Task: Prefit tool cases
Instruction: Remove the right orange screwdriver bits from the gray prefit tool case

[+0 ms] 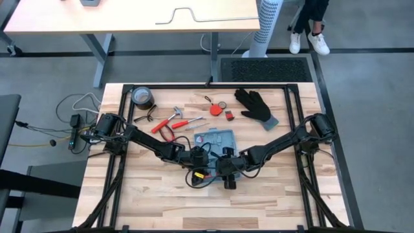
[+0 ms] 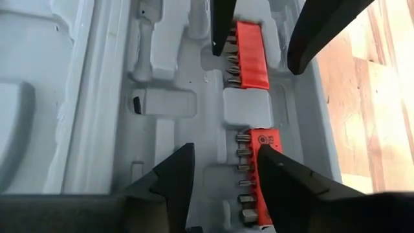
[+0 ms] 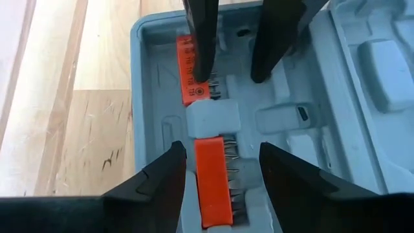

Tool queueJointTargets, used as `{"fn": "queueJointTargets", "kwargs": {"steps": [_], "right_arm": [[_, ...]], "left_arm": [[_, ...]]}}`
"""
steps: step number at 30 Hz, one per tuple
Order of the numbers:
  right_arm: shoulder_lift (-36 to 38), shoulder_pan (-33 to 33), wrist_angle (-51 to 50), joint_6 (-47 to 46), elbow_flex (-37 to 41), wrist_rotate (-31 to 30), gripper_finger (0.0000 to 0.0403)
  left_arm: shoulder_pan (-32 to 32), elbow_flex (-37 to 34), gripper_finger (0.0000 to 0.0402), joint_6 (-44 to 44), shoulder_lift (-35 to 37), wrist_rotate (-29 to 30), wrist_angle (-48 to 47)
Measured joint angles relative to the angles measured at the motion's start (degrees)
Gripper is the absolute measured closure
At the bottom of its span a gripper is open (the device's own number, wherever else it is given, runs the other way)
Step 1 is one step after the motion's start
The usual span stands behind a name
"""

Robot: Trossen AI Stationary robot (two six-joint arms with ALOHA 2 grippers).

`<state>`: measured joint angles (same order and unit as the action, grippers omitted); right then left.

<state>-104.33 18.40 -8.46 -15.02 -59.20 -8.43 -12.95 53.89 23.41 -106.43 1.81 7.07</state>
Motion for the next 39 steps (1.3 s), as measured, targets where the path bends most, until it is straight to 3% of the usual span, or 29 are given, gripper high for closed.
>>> {"fn": "queueJointTargets", "kwargs": {"steps": [28, 31, 39], "right_arm": [[-3.7, 1.1, 1.3, -1.5, -0.1, -0.1, 0.0203], [-3.8, 1.1, 0.9, -1.6, -0.1, -0.6, 0.0222], [-3.6, 1.1, -4.4, -4.3, -0.2, -3.7, 0.0319]], "left_arm": [[0.2, 0.0, 0.0243, -0.2, 0.0, 0.5, -0.1], [0.2, 0.0, 0.0243, -0.2, 0.0, 0.5, -0.1], [0.2, 0.1, 0.0243, 0.0, 0.0, 0.8, 0.0]]}}
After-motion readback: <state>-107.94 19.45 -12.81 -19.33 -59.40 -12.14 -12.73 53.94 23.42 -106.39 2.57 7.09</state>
